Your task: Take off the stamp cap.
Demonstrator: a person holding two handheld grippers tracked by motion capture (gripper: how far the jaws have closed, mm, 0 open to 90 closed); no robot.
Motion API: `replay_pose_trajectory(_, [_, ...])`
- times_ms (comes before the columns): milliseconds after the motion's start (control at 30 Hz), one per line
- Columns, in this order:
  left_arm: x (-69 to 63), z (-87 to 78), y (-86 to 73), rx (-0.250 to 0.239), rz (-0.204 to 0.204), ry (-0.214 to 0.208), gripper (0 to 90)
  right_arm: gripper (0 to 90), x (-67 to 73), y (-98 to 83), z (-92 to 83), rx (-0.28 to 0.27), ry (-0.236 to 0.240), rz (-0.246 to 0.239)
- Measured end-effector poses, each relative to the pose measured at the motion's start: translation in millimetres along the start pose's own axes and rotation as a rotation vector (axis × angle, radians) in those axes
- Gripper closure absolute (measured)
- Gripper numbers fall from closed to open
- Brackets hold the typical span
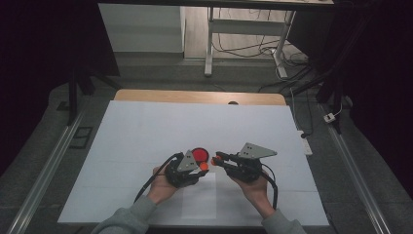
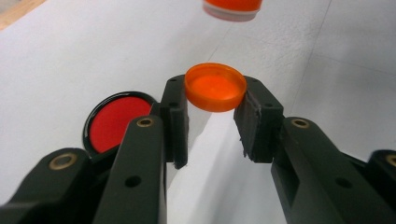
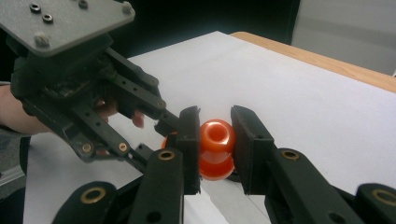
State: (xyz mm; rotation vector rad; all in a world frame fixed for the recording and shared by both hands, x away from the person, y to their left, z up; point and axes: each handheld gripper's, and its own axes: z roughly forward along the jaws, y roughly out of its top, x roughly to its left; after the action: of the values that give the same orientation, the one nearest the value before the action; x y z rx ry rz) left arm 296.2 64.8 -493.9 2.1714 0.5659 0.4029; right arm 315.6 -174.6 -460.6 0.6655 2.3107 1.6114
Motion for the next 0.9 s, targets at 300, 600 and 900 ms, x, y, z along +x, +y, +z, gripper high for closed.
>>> replay_pose_trajectory(300, [8.4, -17.5, -11.1, -0.015, -0.039, 0.013, 65.5, 72.3, 0.0, -0.9, 0.9, 0.012, 0.000, 0.002])
replay_pose_trajectory(600, [14.6, -34.5, -21.0, -0.026, -0.069, 0.025, 65.5, 72.3, -0.4, -1.3, 1.0, 0.019, -0.008, -0.004])
replay_pose_trajectory(900, [20.3, -58.6, -36.1, -0.041, -0.104, 0.042, 65.4, 72.3, -1.6, -2.7, 1.2, 0.028, -0.011, -0.006])
